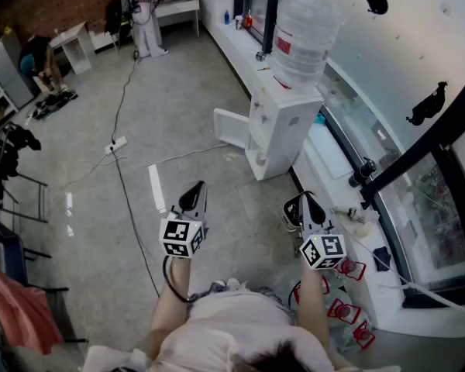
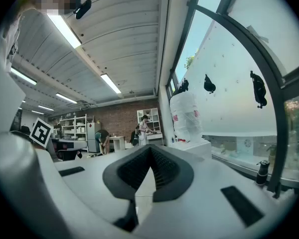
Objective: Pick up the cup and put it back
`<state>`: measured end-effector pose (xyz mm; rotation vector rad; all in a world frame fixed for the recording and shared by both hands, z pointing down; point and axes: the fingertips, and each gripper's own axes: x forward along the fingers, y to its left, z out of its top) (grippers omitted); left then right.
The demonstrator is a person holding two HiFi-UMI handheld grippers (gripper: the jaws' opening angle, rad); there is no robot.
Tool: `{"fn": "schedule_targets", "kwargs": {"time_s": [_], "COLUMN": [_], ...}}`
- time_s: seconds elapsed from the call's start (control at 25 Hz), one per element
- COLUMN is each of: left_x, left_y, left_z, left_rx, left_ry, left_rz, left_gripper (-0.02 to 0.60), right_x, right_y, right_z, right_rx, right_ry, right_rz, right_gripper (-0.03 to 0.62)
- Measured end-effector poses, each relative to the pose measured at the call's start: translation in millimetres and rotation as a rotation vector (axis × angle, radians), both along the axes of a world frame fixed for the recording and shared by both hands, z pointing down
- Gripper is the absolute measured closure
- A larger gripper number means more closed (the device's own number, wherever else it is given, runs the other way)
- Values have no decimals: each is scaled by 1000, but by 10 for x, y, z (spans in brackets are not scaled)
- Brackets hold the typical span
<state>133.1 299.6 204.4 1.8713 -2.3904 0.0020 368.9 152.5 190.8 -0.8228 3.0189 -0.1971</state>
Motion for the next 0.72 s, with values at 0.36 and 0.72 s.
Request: {"fn": "schedule_targets", "kwargs": {"time_s": [0.36, 0.72], "left_x": [-37, -101], "left_y": [15, 76], "left_z": [40, 71], "left_rx": [-8, -13], "left_ry": [12, 16], "left_rz": [3, 0], "left_gripper": [557, 557], "right_x": [-84, -133], "right_y": [49, 64], "right_z": [14, 37], "right_rx": [-9, -16], "right_ry": [1, 0], "right_rz": [-7, 17], "right_gripper": [579, 579]}}
